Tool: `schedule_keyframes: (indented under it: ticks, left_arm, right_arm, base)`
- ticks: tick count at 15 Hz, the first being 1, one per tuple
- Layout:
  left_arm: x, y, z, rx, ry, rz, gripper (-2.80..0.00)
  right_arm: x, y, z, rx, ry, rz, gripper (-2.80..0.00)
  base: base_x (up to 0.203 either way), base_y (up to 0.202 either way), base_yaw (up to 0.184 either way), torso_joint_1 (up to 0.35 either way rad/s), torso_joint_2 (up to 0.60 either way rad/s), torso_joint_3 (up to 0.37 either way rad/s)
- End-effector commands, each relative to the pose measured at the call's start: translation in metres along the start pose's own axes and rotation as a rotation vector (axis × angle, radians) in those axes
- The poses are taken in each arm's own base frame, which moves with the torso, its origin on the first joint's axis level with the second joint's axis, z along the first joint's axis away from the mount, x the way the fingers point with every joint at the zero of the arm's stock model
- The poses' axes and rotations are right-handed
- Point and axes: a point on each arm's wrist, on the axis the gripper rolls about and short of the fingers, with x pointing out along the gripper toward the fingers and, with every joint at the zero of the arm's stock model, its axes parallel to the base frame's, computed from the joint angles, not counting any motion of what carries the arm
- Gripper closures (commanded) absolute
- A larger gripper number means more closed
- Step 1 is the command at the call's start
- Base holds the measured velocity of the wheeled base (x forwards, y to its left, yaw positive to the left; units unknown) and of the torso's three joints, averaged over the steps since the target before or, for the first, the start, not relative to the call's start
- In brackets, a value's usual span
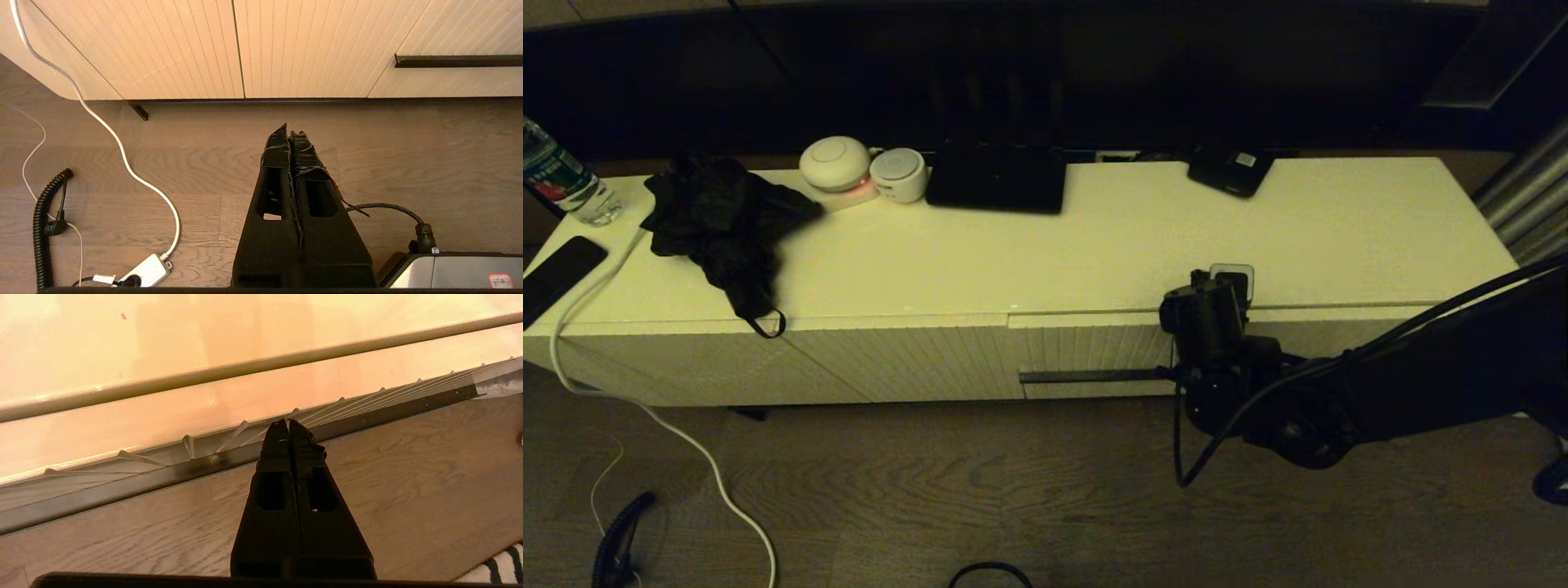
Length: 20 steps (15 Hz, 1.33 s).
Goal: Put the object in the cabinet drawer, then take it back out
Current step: Close the drawer, then open the drawer
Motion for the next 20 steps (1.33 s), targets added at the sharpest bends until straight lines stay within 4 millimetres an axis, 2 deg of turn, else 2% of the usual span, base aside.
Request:
schedule_keyframes:
  ticks: [1, 5, 8, 10, 13, 17, 20]
  left_arm:
    - [0.000, 0.000, 0.000, 0.000, 0.000, 0.000, 0.00]
    - [0.000, 0.000, 0.000, 0.000, -0.001, 0.000, 0.00]
    - [0.000, 0.000, 0.000, 0.000, 0.000, -0.001, 0.00]
    - [0.000, 0.000, 0.000, 0.000, 0.000, 0.000, 0.00]
    - [0.000, 0.000, 0.000, 0.000, 0.000, 0.000, 0.00]
    - [0.000, 0.000, 0.000, 0.000, 0.000, 0.000, 0.00]
    - [0.000, 0.000, 0.000, 0.000, -0.001, 0.000, 0.00]
  right_arm:
    - [0.006, 0.001, 0.001, 0.011, -0.006, -0.014, 0.00]
    - [0.004, -0.001, 0.008, 0.020, -0.013, -0.012, 0.00]
    - [-0.017, -0.021, 0.023, 0.006, -0.019, 0.002, 0.00]
    - [-0.038, -0.046, 0.032, -0.041, -0.001, 0.012, 0.00]
    - [-0.075, -0.096, 0.043, -0.135, 0.068, 0.047, 0.00]
    - [-0.132, -0.175, 0.033, -0.459, 0.312, 0.031, 0.00]
    - [-0.160, -0.214, 0.041, -0.496, 0.336, 0.072, 0.00]
  base:
    - [0.000, 0.000, 0.000, 0.000, 0.00, 0.000]
    - [0.000, 0.000, 0.000, 0.000, 0.00, 0.000]
    - [0.000, 0.000, 0.000, 0.000, 0.00, 0.000]
    - [0.000, 0.000, 0.000, 0.000, 0.00, 0.000]
    - [0.000, 0.000, 0.000, 0.000, 0.00, 0.000]
    - [0.000, 0.000, 0.000, 0.000, 0.00, 0.000]
    - [0.000, 0.000, 0.000, 0.000, 0.00, 0.000]
